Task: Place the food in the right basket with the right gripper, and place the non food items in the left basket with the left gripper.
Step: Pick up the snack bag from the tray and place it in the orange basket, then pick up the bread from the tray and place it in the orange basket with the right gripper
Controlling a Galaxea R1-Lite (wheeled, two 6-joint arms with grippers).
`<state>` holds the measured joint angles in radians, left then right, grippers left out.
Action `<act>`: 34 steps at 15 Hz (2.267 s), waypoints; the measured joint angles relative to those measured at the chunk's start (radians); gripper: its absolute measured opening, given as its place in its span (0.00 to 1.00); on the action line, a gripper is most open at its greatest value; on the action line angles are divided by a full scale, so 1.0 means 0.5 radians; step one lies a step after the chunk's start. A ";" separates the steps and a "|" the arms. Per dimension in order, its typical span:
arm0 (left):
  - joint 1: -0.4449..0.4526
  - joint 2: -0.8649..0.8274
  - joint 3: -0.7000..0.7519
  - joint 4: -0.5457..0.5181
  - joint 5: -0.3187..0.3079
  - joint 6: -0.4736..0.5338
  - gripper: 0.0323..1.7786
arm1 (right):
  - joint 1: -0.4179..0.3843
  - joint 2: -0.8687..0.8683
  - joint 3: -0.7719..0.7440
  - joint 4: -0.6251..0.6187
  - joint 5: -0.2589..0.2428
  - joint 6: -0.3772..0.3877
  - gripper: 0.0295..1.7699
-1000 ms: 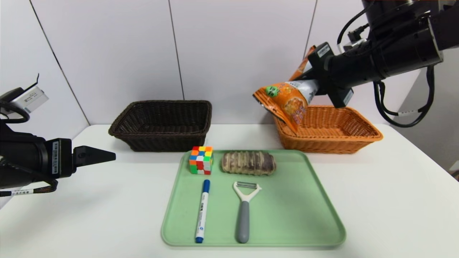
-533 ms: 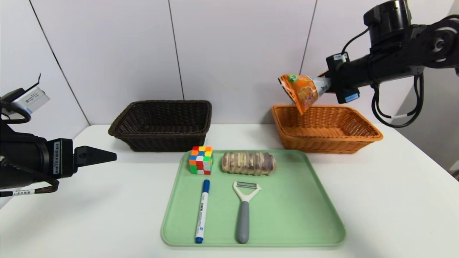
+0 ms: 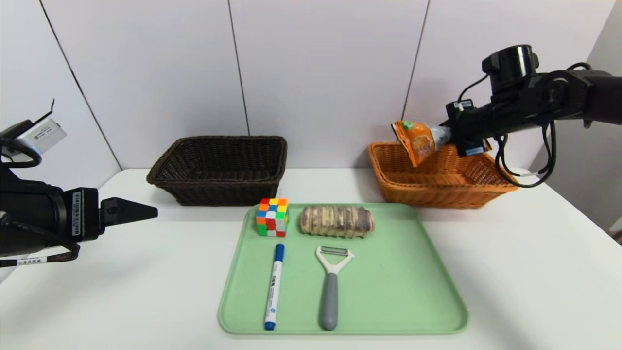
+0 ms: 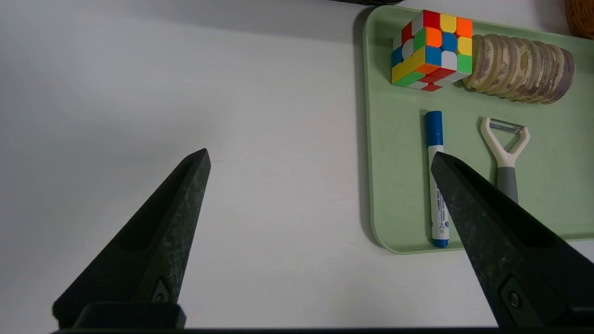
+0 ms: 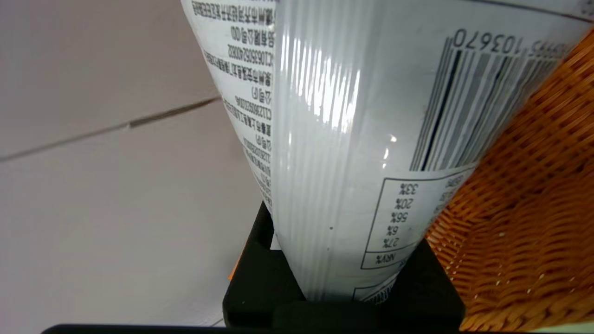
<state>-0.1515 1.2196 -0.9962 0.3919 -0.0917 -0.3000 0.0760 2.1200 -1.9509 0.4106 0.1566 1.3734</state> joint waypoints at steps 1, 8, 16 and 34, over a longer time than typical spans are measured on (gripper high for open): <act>-0.001 0.002 0.000 0.001 0.000 -0.007 0.95 | -0.011 0.022 0.000 0.002 0.006 0.008 0.20; 0.000 0.010 0.031 -0.007 0.000 -0.025 0.95 | -0.024 0.117 0.000 -0.005 0.043 0.042 0.56; 0.000 0.003 0.042 -0.002 0.001 -0.040 0.95 | 0.118 -0.091 0.000 0.186 0.056 0.056 0.82; -0.013 -0.100 0.106 0.002 0.001 -0.056 0.95 | 1.051 -0.337 0.015 0.717 0.033 0.003 0.95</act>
<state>-0.1581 1.1698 -0.9432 0.3930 -0.0913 -0.3281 0.6013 1.9513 -1.9434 0.7691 0.1730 1.3749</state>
